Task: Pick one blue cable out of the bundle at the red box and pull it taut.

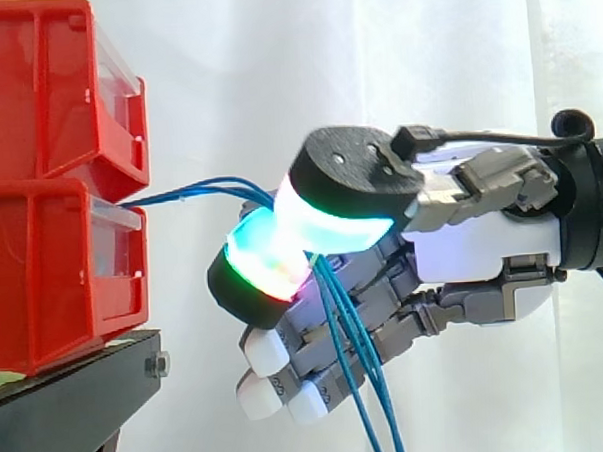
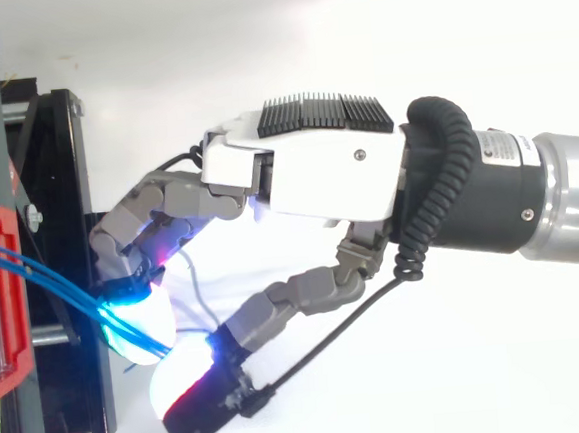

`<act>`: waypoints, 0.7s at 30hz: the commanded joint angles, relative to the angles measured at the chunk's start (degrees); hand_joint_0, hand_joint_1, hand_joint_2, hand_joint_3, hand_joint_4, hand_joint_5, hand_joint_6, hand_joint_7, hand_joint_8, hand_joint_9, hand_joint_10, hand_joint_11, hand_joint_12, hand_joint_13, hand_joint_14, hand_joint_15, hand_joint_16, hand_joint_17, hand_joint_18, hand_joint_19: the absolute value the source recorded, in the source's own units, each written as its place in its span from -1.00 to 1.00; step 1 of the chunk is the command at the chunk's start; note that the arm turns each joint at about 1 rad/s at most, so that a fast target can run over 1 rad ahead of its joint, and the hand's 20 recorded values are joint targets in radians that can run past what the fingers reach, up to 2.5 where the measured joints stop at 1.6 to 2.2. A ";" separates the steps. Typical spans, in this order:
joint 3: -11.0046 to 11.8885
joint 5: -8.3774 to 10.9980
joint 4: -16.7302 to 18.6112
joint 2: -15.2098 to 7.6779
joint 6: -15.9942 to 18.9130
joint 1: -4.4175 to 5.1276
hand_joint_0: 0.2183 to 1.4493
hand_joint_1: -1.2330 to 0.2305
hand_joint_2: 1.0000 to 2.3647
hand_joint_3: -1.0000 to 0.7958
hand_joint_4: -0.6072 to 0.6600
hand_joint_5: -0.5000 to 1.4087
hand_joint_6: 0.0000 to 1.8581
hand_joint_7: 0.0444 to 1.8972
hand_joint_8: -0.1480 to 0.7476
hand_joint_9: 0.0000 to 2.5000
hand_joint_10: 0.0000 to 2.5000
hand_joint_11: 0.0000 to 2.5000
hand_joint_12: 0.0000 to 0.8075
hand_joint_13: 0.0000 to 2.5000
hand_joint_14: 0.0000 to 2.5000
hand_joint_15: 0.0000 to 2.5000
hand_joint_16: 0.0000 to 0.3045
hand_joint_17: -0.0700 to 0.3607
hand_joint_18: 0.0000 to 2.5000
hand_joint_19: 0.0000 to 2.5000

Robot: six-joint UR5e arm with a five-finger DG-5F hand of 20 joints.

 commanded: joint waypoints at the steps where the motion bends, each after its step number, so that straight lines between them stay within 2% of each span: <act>1: -0.05 0.00 0.00 0.09 0.19 0.00 -0.50 -0.71 -1.00 -0.44 -0.28 -0.61 0.01 0.00 -0.25 -0.30 -0.99 -0.59 -0.15 -0.48 -0.99 -0.77 -0.72 -0.24 -0.52 -0.78; 5: 0.04 0.09 0.00 0.09 0.37 0.09 -0.61 -0.64 -1.00 -0.44 -0.24 -0.60 0.01 -0.03 -0.21 -0.28 -0.99 -0.60 -0.09 -0.47 -0.99 -0.76 -0.70 -0.19 -0.51 -0.77; 7: 0.04 0.00 -0.09 0.09 0.46 0.09 -0.65 -0.52 -1.00 -0.44 -0.23 -0.59 0.00 -0.03 -0.18 -0.27 -1.00 -0.62 -0.05 -0.46 -0.99 -0.76 -0.68 -0.17 -0.50 -0.77; 8: 0.04 0.09 -0.09 0.09 0.46 0.09 -0.64 -0.52 -1.00 -0.44 -0.23 -0.59 0.00 -0.02 -0.18 -0.27 -0.99 -0.62 -0.04 -0.46 -0.99 -0.76 -0.68 -0.17 -0.50 -0.76; 11: 0.13 0.09 -0.09 0.18 0.63 0.09 -0.59 -0.25 -1.00 -0.44 -0.23 -0.59 -0.02 0.03 -0.18 -0.25 -0.99 -0.62 -0.07 -0.46 -0.99 -0.75 -0.69 -0.18 -0.51 -0.74; 14: 0.04 0.09 -0.17 0.26 0.63 0.18 -0.50 -0.10 -1.00 -0.44 -0.22 -0.60 -0.03 0.08 -0.21 -0.25 -0.99 -0.60 -0.10 -0.48 -0.99 -0.74 -0.71 -0.21 -0.55 -0.70; 17: 0.04 0.09 -0.35 0.26 0.63 0.18 -0.44 -0.14 -1.00 -0.42 -0.20 -0.60 -0.03 0.08 -0.19 -0.26 -0.99 -0.61 -0.11 -0.49 -0.99 -0.73 -0.71 -0.21 -0.58 -0.68; 19: 0.04 0.18 -0.53 0.26 0.63 0.18 -0.43 -0.17 -0.99 -0.36 -0.15 -0.61 -0.03 0.02 -0.11 -0.27 -0.99 -0.59 -0.11 -0.50 -0.99 -0.73 -0.71 -0.21 -0.59 -0.68; 21: 0.04 0.26 -0.53 0.26 0.63 0.18 -0.41 -0.29 -0.99 -0.27 -0.09 -0.62 -0.03 0.00 -0.05 -0.30 -0.99 -0.59 -0.09 -0.51 -0.99 -0.73 -0.70 -0.20 -0.59 -0.68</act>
